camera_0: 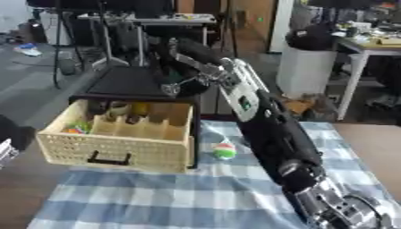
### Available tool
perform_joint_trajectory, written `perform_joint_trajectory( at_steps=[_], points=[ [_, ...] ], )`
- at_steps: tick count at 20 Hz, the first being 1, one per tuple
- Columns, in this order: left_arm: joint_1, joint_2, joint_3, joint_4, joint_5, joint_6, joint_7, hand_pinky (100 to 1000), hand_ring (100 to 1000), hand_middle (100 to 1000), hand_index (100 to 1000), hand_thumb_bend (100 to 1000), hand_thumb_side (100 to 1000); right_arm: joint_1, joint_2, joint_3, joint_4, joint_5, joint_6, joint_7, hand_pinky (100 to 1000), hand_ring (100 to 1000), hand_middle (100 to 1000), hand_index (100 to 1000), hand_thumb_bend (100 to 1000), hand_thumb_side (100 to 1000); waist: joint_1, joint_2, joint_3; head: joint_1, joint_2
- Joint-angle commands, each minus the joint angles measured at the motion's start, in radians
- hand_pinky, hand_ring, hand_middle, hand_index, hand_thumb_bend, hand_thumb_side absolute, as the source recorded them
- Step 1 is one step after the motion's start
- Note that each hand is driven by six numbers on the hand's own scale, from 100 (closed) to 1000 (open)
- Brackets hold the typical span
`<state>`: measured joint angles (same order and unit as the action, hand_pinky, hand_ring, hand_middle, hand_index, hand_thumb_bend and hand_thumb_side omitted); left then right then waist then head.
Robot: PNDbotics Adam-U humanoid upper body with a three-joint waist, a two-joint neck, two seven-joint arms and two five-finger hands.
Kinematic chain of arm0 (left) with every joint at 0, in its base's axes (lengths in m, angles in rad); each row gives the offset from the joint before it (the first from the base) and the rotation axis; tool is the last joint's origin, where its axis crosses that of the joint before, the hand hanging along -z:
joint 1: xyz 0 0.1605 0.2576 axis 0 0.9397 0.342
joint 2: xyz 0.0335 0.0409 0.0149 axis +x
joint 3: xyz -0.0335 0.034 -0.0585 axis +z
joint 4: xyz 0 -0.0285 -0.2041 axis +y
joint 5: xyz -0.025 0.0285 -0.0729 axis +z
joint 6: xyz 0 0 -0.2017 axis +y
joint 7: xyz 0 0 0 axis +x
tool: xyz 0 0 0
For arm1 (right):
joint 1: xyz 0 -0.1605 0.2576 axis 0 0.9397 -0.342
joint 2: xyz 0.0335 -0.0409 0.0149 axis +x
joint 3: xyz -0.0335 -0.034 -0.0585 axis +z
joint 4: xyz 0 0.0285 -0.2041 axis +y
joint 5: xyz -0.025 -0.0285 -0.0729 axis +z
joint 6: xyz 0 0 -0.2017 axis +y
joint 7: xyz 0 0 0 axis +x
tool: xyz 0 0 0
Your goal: Pick up objects from table and place into drawer.
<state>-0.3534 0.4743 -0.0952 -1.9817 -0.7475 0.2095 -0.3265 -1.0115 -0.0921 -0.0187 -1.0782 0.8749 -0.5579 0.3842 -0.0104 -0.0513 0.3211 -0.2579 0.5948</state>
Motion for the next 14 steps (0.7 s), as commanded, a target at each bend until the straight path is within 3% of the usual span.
perform_joint_trajectory(
  at_steps=[1, 4, 5, 8, 9, 14],
  points=[
    [-0.021, 0.006, 0.008, -0.018, 0.004, -0.003, -0.001, 251, 100, 105, 688, 519, 1000, -0.002, 0.024, -0.008, -0.039, -0.028, 0.011, 0.036, 178, 243, 399, 648, 100, 100, 0.01, -0.003, 0.001, -0.006, -0.011],
    [-0.022, 0.005, 0.007, -0.018, 0.004, -0.004, -0.002, 251, 100, 104, 688, 518, 1000, 0.016, 0.041, -0.005, -0.034, -0.027, 0.012, 0.054, 234, 297, 429, 670, 100, 100, 0.013, 0.0, 0.004, -0.007, -0.013],
    [-0.021, 0.005, 0.007, -0.018, 0.003, -0.004, -0.002, 251, 100, 104, 688, 518, 1000, 0.02, 0.044, -0.004, -0.03, -0.023, 0.01, 0.056, 289, 360, 472, 706, 100, 100, 0.013, 0.002, 0.005, -0.007, -0.013],
    [-0.021, 0.005, 0.007, -0.018, 0.003, -0.004, -0.002, 250, 100, 104, 688, 518, 1000, 0.027, 0.049, -0.006, -0.022, -0.007, 0.005, 0.048, 602, 722, 736, 821, 100, 100, 0.013, 0.005, 0.006, -0.007, -0.013],
    [-0.02, 0.005, 0.007, -0.018, 0.003, -0.004, -0.002, 250, 100, 104, 688, 517, 1000, 0.028, 0.05, -0.007, -0.021, -0.003, 0.003, 0.045, 654, 776, 775, 844, 100, 100, 0.013, 0.006, 0.006, -0.007, -0.013],
    [-0.019, 0.005, 0.006, -0.018, 0.001, -0.004, -0.002, 250, 100, 104, 689, 517, 1000, 0.029, 0.049, -0.011, -0.023, 0.01, 0.001, 0.027, 707, 819, 822, 866, 100, 100, 0.013, 0.009, 0.004, -0.007, -0.013]
  ],
)
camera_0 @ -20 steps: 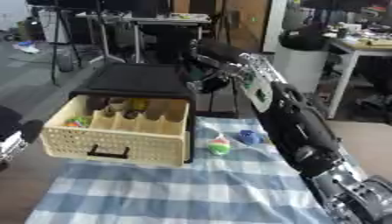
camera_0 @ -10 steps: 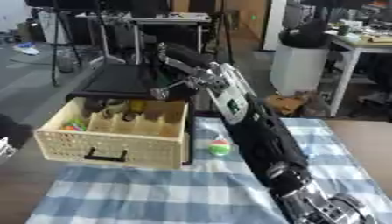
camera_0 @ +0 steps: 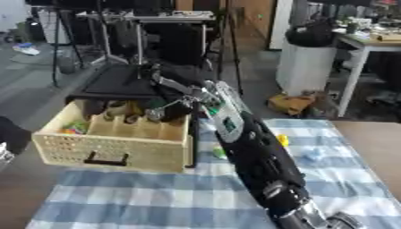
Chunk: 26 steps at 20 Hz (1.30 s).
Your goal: Pick up objects from table and place into drawer.
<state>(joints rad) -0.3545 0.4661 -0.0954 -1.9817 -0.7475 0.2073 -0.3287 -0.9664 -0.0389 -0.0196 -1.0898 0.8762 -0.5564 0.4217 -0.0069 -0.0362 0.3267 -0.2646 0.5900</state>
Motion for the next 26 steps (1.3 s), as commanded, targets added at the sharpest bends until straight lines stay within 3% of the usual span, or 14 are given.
perform_joint_trajectory(
  at_steps=[1, 3, 8, 10, 13, 20, 26],
  points=[
    [-0.017, 0.013, 0.006, -0.018, 0.001, -0.001, 0.0, 250, 100, 104, 689, 518, 1000, -0.016, -0.005, -0.01, -0.012, 0.01, 0.0, -0.014, 709, 820, 826, 868, 100, 100, 0.009, -0.006, -0.002, 0.0, -0.008],
    [-0.016, 0.014, 0.006, -0.018, 0.0, -0.001, 0.0, 250, 100, 103, 688, 517, 1000, -0.015, -0.005, -0.01, -0.012, 0.012, 0.0, -0.018, 726, 830, 839, 877, 100, 100, 0.009, -0.005, -0.002, 0.0, -0.008],
    [-0.014, 0.015, 0.007, -0.018, -0.001, 0.0, 0.0, 249, 100, 103, 688, 518, 1000, -0.013, -0.004, -0.01, -0.012, 0.017, -0.001, -0.019, 884, 923, 899, 920, 100, 100, 0.01, -0.004, -0.002, 0.0, -0.008],
    [-0.013, 0.015, 0.007, -0.018, -0.001, 0.0, 0.0, 249, 100, 103, 688, 518, 1000, -0.012, -0.004, -0.009, -0.01, 0.016, -0.003, -0.013, 950, 955, 919, 936, 100, 206, 0.009, -0.004, -0.002, 0.001, -0.008],
    [-0.013, 0.015, 0.007, -0.018, -0.002, 0.0, 0.0, 249, 100, 103, 688, 519, 1000, -0.01, -0.004, -0.01, -0.009, 0.014, -0.003, -0.002, 992, 973, 928, 945, 100, 260, 0.009, -0.003, -0.002, 0.0, -0.008],
    [-0.012, 0.017, 0.007, -0.018, -0.003, 0.0, 0.0, 249, 100, 102, 688, 520, 1000, -0.008, -0.006, -0.012, -0.012, 0.009, 0.004, 0.008, 988, 964, 925, 945, 100, 253, 0.01, -0.001, -0.006, 0.001, -0.007],
    [-0.005, 0.028, 0.006, -0.018, -0.004, -0.004, -0.002, 250, 100, 103, 687, 522, 1000, -0.017, -0.028, -0.015, -0.033, -0.04, 0.016, -0.039, 928, 915, 872, 930, 100, 159, 0.008, -0.005, -0.019, 0.007, -0.004]
  ],
)
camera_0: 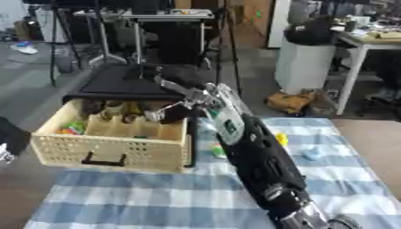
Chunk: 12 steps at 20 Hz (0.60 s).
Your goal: Pick up objects from table and place into drawer.
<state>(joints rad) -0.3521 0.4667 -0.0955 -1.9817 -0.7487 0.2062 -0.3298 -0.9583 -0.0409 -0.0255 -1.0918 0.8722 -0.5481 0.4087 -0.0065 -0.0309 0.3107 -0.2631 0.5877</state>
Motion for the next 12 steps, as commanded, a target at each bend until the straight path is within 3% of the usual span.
perform_joint_trajectory(
  at_steps=[1, 2, 10, 12],
  points=[
    [-0.005, 0.03, 0.006, -0.018, -0.004, -0.003, -0.001, 250, 100, 103, 686, 522, 1000, -0.026, -0.034, -0.008, -0.039, -0.063, 0.014, -0.038, 908, 895, 855, 925, 100, 175, 0.007, -0.012, -0.008, 0.008, 0.001],
    [-0.002, 0.035, 0.007, -0.018, -0.005, -0.003, -0.001, 250, 100, 103, 686, 522, 1000, -0.025, -0.046, -0.006, -0.051, -0.087, 0.021, -0.049, 896, 882, 845, 921, 100, 117, 0.005, -0.015, -0.012, 0.012, 0.003],
    [0.031, 0.093, -0.011, -0.018, 0.018, -0.038, -0.015, 261, 100, 121, 670, 513, 1000, 0.055, -0.169, 0.009, -0.19, -0.302, 0.071, -0.095, 837, 813, 802, 901, 100, 150, -0.009, -0.034, -0.06, 0.048, 0.022],
    [0.041, 0.123, -0.024, -0.018, 0.036, -0.062, -0.034, 274, 100, 183, 672, 502, 1000, 0.081, -0.193, 0.005, -0.215, -0.326, 0.084, -0.095, 834, 808, 798, 900, 100, 167, -0.01, -0.039, -0.07, 0.056, 0.028]
  ],
)
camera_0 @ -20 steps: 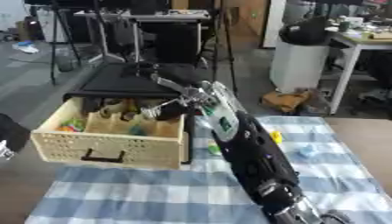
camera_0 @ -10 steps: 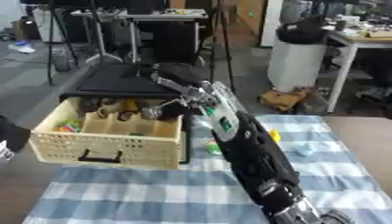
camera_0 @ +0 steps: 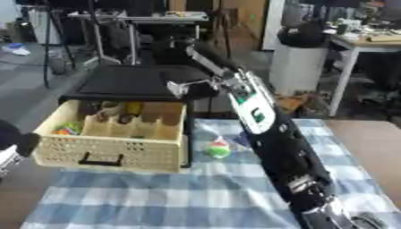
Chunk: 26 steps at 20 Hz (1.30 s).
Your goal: Pick up objects from table and place into drawer.
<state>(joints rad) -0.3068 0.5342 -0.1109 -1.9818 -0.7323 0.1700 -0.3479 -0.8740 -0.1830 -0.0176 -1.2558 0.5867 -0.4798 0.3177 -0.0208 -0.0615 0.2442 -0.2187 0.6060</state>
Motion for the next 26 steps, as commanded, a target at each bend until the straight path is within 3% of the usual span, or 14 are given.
perform_joint_trajectory(
  at_steps=[1, 2, 5, 10, 16, 22, 26],
  points=[
    [-0.002, 0.069, -0.014, -0.018, 0.03, -0.038, -0.027, 274, 100, 183, 672, 502, 1000, 0.008, -0.059, -0.005, -0.06, -0.05, 0.022, -0.003, 834, 808, 798, 900, 100, 167, 0.004, -0.01, -0.007, 0.014, 0.012],
    [0.003, 0.089, -0.024, -0.018, 0.043, -0.054, -0.042, 322, 206, 336, 675, 483, 1000, 0.019, -0.066, -0.009, -0.066, -0.058, 0.029, -0.001, 829, 804, 795, 901, 100, 194, 0.005, -0.012, -0.012, 0.017, 0.013],
    [0.017, 0.145, -0.052, -0.018, 0.099, -0.11, -0.107, 416, 405, 522, 665, 464, 1000, 0.046, -0.083, -0.021, -0.078, -0.076, 0.049, 0.002, 824, 798, 790, 900, 100, 236, 0.009, -0.014, -0.021, 0.021, 0.017],
    [0.032, 0.217, -0.106, -0.018, 0.252, -0.159, -0.279, 468, 557, 648, 708, 476, 1000, 0.073, -0.086, -0.047, -0.092, -0.097, 0.084, 0.002, 815, 789, 780, 899, 100, 297, 0.015, -0.014, -0.032, 0.03, 0.019],
    [0.007, 0.217, -0.16, -0.018, 0.299, -0.08, -0.4, 568, 697, 787, 826, 475, 1000, 0.086, -0.078, -0.056, -0.109, -0.113, 0.104, 0.007, 811, 783, 774, 899, 100, 324, 0.014, -0.015, -0.044, 0.037, 0.018],
    [-0.033, 0.165, -0.209, -0.012, 0.244, 0.023, -0.452, 640, 757, 835, 890, 467, 1000, 0.093, -0.068, -0.059, -0.122, -0.122, 0.11, 0.009, 808, 778, 769, 899, 100, 351, 0.006, -0.01, -0.064, 0.047, 0.017],
    [-0.072, 0.127, -0.243, 0.067, 0.201, 0.059, -0.462, 689, 795, 866, 914, 475, 1000, 0.097, -0.063, -0.061, -0.129, -0.127, 0.114, 0.009, 806, 775, 768, 899, 100, 367, 0.001, -0.005, -0.079, 0.053, 0.017]
  ],
)
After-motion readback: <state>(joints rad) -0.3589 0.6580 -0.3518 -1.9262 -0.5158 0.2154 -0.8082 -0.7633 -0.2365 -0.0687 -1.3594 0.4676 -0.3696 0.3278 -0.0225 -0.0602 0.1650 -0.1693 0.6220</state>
